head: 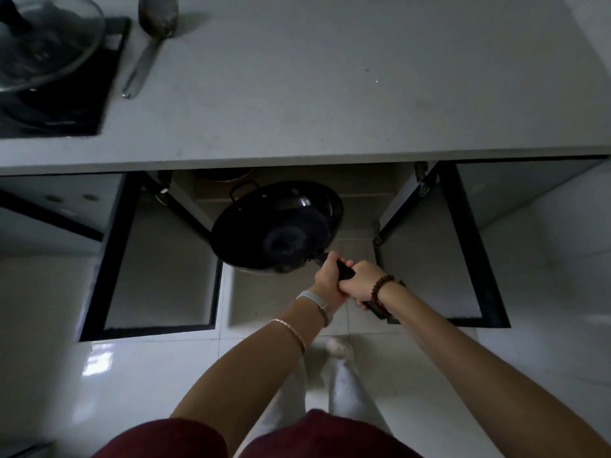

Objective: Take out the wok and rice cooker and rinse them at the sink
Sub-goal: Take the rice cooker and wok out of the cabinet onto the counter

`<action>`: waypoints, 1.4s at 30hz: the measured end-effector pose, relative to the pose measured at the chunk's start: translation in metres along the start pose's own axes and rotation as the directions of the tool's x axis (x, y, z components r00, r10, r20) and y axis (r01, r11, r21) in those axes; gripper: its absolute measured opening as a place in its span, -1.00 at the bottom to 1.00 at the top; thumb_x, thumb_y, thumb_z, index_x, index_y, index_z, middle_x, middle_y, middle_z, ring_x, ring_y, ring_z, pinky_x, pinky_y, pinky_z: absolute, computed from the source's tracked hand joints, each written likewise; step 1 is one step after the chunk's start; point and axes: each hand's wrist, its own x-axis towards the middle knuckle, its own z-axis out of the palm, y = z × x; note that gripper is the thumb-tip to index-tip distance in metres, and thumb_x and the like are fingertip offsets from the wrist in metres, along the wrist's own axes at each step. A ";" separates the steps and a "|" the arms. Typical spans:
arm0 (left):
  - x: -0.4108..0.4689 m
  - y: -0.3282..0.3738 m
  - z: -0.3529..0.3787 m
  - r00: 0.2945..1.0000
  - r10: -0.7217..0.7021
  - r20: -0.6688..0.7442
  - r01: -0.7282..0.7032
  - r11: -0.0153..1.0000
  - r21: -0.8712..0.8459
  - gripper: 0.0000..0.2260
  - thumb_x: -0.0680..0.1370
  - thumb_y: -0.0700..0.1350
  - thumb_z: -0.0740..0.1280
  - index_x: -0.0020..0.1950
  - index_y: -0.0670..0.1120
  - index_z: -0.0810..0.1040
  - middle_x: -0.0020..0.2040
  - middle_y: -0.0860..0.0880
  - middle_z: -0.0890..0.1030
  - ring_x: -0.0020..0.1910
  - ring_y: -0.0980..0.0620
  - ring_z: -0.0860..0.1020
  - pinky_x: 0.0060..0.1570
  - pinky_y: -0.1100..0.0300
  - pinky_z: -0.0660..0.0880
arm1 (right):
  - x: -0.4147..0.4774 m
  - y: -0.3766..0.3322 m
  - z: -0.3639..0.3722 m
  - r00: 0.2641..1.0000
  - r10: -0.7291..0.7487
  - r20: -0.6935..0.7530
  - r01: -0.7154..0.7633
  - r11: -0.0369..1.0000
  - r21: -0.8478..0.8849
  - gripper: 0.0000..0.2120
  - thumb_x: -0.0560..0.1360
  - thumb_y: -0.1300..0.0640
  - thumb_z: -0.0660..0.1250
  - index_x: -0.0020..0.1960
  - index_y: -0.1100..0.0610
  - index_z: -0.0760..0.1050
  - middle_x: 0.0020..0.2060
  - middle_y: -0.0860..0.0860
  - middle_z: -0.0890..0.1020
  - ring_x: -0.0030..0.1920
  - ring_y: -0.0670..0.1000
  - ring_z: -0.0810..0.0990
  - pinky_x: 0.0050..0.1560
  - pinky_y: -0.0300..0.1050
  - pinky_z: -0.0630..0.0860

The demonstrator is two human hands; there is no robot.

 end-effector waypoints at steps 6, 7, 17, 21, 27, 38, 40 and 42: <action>-0.051 -0.013 0.000 1.000 -0.002 0.004 0.003 0.995 -0.100 -0.69 0.59 -0.07 0.16 -0.36 -0.09 0.30 -0.38 -0.04 0.36 -0.41 -0.02 0.38 -0.40 0.18 0.41 | -0.040 -0.001 -0.006 0.994 -0.009 0.106 0.015 0.998 -0.062 -0.84 0.50 0.17 0.27 0.05 0.17 0.37 -0.34 0.08 0.51 -0.45 -0.03 0.45 -0.50 -0.20 0.41; -0.057 -0.015 0.001 1.000 0.007 -0.001 -0.007 0.992 -0.125 -0.67 0.60 -0.07 0.15 -0.37 -0.09 0.29 -0.38 -0.03 0.35 -0.41 -0.02 0.36 -0.36 0.16 0.37 | -0.044 -0.001 -0.007 0.993 -0.018 0.116 0.027 0.996 -0.084 -0.84 0.50 0.18 0.27 0.05 0.17 0.38 -0.33 0.09 0.51 -0.46 -0.03 0.45 -0.49 -0.19 0.42; -0.119 -0.041 0.018 0.978 0.168 -0.125 -0.193 0.953 -0.234 -0.69 0.59 -0.01 0.16 -0.33 -0.09 0.32 -0.36 -0.05 0.39 -0.46 -0.03 0.38 -0.56 0.32 0.36 | -0.093 0.016 -0.030 0.958 -0.175 0.228 0.213 0.965 -0.154 -0.85 0.49 0.19 0.27 0.04 0.20 0.47 -0.39 0.07 0.51 -0.50 -0.04 0.44 -0.52 -0.23 0.41; -0.144 -0.043 0.023 0.956 0.230 -0.183 -0.272 0.929 -0.250 -0.72 0.56 -0.03 0.17 -0.32 -0.10 0.34 -0.37 -0.05 0.40 -0.51 -0.02 0.41 -0.49 0.26 0.37 | -0.118 0.018 -0.039 0.923 -0.259 0.285 0.315 0.933 -0.173 -0.79 0.51 0.17 0.26 0.12 0.20 0.48 -0.40 0.07 0.50 -0.51 -0.05 0.43 -0.52 -0.22 0.39; -0.172 -0.025 0.030 0.901 0.356 -0.248 -0.406 0.893 -0.195 -0.80 0.49 -0.13 0.21 -0.34 -0.10 0.34 -0.39 -0.04 0.40 -0.49 -0.02 0.38 -0.52 0.26 0.35 | -0.146 0.005 -0.050 0.873 -0.400 0.277 0.447 0.885 -0.128 -0.74 0.51 0.17 0.25 0.17 0.22 0.46 -0.39 0.08 0.48 -0.52 -0.05 0.41 -0.57 -0.26 0.37; -0.181 0.076 0.042 0.894 0.447 -0.014 -0.446 0.888 -0.110 -0.68 0.54 -0.20 0.23 -0.42 -0.08 0.30 -0.49 0.01 0.38 -0.57 0.08 0.38 -0.48 0.25 0.40 | -0.133 -0.067 -0.071 0.857 -0.515 0.006 0.515 0.857 -0.009 -0.80 0.45 0.12 0.32 0.03 0.17 0.45 -0.24 0.14 0.60 -0.45 0.03 0.54 -0.54 -0.21 0.44; -0.173 0.102 0.039 0.898 0.440 0.023 -0.438 0.897 -0.061 -0.67 0.53 -0.14 0.32 -0.43 -0.07 0.37 -0.51 0.02 0.43 -0.57 0.07 0.42 -0.44 0.22 0.44 | -0.122 -0.087 -0.071 0.852 -0.521 -0.059 0.522 0.853 0.017 -0.72 0.41 0.10 0.33 0.08 0.19 0.48 -0.18 0.15 0.63 -0.40 0.07 0.59 -0.50 -0.17 0.50; -0.163 0.131 0.038 0.901 0.432 0.044 -0.432 0.902 -0.018 -0.66 0.52 -0.11 0.36 -0.44 -0.08 0.40 -0.51 0.01 0.45 -0.56 0.06 0.45 -0.38 0.15 0.46 | -0.112 -0.109 -0.072 0.849 -0.514 -0.120 0.521 0.853 0.035 -0.67 0.40 0.09 0.33 0.14 0.16 0.50 -0.15 0.14 0.64 -0.37 0.08 0.62 -0.49 -0.16 0.52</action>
